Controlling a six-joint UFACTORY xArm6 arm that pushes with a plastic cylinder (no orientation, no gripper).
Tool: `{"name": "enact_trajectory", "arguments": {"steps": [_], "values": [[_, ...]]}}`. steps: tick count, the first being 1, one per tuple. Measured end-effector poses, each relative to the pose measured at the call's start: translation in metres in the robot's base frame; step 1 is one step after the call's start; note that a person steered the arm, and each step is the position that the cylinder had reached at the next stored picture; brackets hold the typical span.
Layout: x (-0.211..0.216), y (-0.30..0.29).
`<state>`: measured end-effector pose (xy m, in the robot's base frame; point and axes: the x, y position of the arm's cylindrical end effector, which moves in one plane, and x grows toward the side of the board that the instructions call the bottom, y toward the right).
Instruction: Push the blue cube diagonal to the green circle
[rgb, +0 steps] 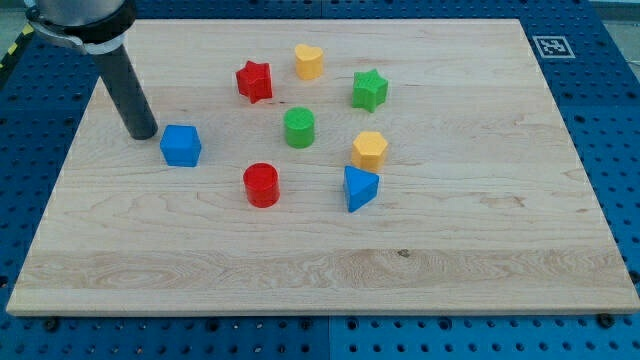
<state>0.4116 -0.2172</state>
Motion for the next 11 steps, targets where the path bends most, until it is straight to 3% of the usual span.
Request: {"name": "enact_trajectory", "arguments": {"steps": [8,10,11], "values": [[0.031,0.051],[0.074,0.049],[0.074,0.049]]}}
